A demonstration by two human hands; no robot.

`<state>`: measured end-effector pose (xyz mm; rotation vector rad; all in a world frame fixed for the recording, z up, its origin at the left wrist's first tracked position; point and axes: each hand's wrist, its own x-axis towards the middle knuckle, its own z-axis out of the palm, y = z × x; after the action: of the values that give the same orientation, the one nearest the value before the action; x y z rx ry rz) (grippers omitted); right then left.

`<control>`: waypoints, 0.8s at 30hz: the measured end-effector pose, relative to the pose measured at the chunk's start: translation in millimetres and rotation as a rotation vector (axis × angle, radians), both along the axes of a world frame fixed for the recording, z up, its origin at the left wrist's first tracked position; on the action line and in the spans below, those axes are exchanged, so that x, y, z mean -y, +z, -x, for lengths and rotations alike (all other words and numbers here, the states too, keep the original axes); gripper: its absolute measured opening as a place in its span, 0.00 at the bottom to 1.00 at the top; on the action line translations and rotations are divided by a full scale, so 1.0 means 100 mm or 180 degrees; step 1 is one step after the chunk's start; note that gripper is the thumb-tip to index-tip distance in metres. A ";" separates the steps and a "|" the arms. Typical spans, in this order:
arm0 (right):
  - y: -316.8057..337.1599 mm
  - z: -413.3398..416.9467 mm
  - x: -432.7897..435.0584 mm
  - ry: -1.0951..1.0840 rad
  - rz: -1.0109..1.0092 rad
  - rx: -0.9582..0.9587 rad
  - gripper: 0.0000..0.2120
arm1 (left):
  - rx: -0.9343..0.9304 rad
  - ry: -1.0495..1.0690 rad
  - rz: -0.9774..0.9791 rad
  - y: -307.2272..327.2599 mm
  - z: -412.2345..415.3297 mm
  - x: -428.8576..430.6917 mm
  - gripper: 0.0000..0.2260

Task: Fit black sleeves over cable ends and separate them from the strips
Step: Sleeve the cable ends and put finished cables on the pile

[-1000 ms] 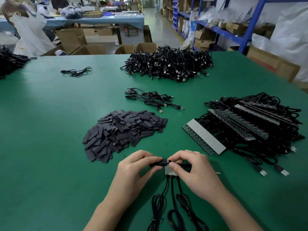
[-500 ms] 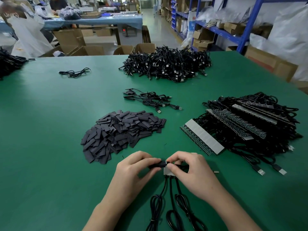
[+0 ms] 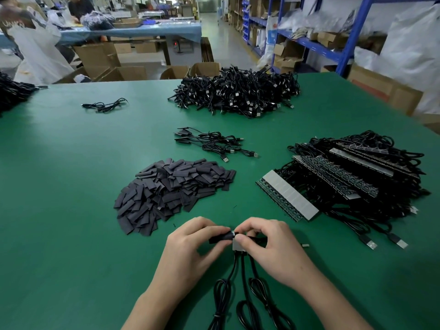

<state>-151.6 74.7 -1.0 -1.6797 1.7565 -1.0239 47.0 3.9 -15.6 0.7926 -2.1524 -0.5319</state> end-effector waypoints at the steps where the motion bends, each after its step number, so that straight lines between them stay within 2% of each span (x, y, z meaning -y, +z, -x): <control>1: 0.00 0.00 0.00 0.0005 -0.0008 0.0006 0.03 | -0.0032 -0.0006 -0.0013 0.00 0.00 0.00 0.10; 12: -0.01 -0.03 -0.02 -0.0002 -0.0180 0.0072 0.03 | 0.0039 -0.0051 0.0239 -0.01 0.00 0.01 0.09; 14: -0.01 -0.02 -0.01 -0.0036 -0.0157 0.0180 0.01 | -0.0053 0.0055 0.0140 0.01 0.01 0.00 0.10; 17: 0.02 0.01 0.00 -0.0189 -0.0146 0.0442 0.03 | -0.0321 0.0409 0.0002 0.04 0.01 -0.01 0.15; 24: 0.04 -0.02 0.00 -0.0322 -0.0212 0.0705 0.03 | -0.0576 0.0676 -0.0003 0.02 0.04 -0.04 0.12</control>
<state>-149.8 74.7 2.6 -1.3917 1.7236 -1.1358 43.4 8.2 -13.5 0.9245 -1.8768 -0.4749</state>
